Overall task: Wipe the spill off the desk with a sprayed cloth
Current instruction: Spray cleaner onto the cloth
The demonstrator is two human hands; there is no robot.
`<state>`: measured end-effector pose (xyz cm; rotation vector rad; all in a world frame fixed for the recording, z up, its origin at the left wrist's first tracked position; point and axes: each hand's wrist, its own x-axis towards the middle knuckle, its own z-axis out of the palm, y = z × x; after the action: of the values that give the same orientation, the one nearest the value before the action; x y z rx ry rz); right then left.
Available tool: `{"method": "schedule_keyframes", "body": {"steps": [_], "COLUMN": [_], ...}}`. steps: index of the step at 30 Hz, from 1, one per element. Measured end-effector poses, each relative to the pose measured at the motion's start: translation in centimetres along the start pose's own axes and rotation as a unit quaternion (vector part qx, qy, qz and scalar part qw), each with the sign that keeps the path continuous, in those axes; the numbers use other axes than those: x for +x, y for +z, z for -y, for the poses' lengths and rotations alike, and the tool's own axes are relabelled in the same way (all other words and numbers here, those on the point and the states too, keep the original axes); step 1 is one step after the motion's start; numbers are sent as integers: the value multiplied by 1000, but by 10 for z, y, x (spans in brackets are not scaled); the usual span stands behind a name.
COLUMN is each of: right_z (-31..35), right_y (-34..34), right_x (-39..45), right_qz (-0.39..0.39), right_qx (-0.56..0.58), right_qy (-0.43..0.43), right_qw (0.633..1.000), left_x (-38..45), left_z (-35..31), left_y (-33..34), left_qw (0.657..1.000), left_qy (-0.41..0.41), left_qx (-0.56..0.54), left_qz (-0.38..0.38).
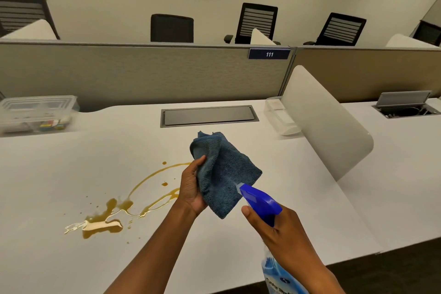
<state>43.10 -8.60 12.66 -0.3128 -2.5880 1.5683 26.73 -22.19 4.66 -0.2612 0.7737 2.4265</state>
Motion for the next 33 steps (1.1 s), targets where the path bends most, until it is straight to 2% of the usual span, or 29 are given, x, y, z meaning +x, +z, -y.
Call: {"method": "schedule_keyframes", "body": {"steps": [9,15,20,33], "right_z": [-30,-58,-99,-152], "right_y": [-17,-59,-91,-128], "right_x": [14,40,74,160], "right_qz": [-26,-133,-205,-296], "right_qx": [39,124,111,108], "right_qy": [39,23,14,23], "right_qw": [998,983,972,949], "left_x": [5,13,21,45], "left_z": [0,3,5,0], "left_y": [3,-1,2,7], "left_qw": [1000,1000,1000,1000], "left_qy": [-13,-9,1,6], "left_qx": [-12,-15,-17,-7], "left_qz": [6,-2,-16,-13]}}
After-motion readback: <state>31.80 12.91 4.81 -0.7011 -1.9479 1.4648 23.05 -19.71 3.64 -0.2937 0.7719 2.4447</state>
